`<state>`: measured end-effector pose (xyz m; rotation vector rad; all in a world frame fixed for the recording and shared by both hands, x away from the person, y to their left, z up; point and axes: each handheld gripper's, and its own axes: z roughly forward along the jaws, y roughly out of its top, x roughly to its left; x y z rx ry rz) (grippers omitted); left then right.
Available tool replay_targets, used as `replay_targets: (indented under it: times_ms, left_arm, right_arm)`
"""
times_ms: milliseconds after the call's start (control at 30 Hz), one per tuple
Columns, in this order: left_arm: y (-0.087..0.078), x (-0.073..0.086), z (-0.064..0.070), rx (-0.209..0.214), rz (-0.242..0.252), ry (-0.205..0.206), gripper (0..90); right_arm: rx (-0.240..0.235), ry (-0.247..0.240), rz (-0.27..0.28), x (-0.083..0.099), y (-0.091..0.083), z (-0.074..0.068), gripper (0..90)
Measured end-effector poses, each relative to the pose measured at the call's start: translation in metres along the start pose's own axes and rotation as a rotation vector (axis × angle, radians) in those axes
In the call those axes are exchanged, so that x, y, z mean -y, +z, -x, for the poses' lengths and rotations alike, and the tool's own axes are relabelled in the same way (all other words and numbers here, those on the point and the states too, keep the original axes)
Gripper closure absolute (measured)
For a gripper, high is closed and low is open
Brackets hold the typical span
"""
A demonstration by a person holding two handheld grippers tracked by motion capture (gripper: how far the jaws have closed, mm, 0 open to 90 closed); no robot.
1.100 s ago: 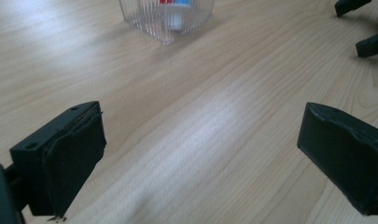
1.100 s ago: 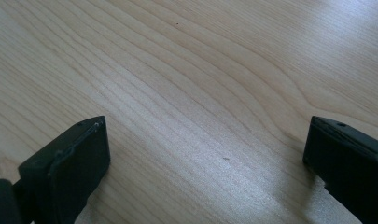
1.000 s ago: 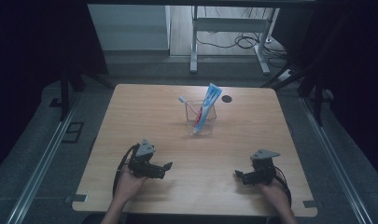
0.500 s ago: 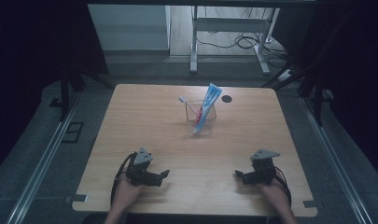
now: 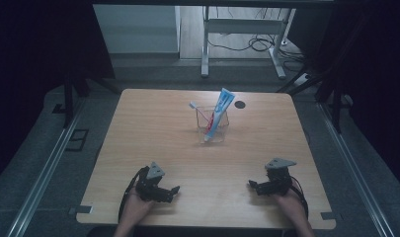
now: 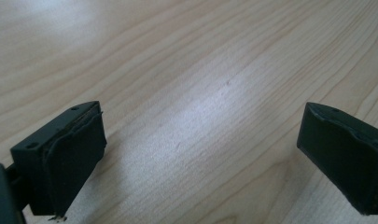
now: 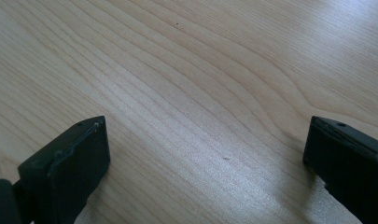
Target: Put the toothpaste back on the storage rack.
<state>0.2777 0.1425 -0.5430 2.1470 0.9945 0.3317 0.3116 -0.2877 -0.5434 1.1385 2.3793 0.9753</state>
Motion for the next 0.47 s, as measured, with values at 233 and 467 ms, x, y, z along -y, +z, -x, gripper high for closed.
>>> replay_targets:
  times_ms: [233,467]
  left_arm:
    - [0.0045,-0.0014,0.0033,-0.038,-0.064,0.020,2.1]
    - [0.0048,-0.0014,0.0034,-0.038,-0.065,0.020,1.8]
  right_arm:
    - [-0.001,0.001,0.000,0.0000,0.0000,0.0001,0.0]
    - [0.000,0.000,0.000,0.0001,0.0000,0.0000,0.0]
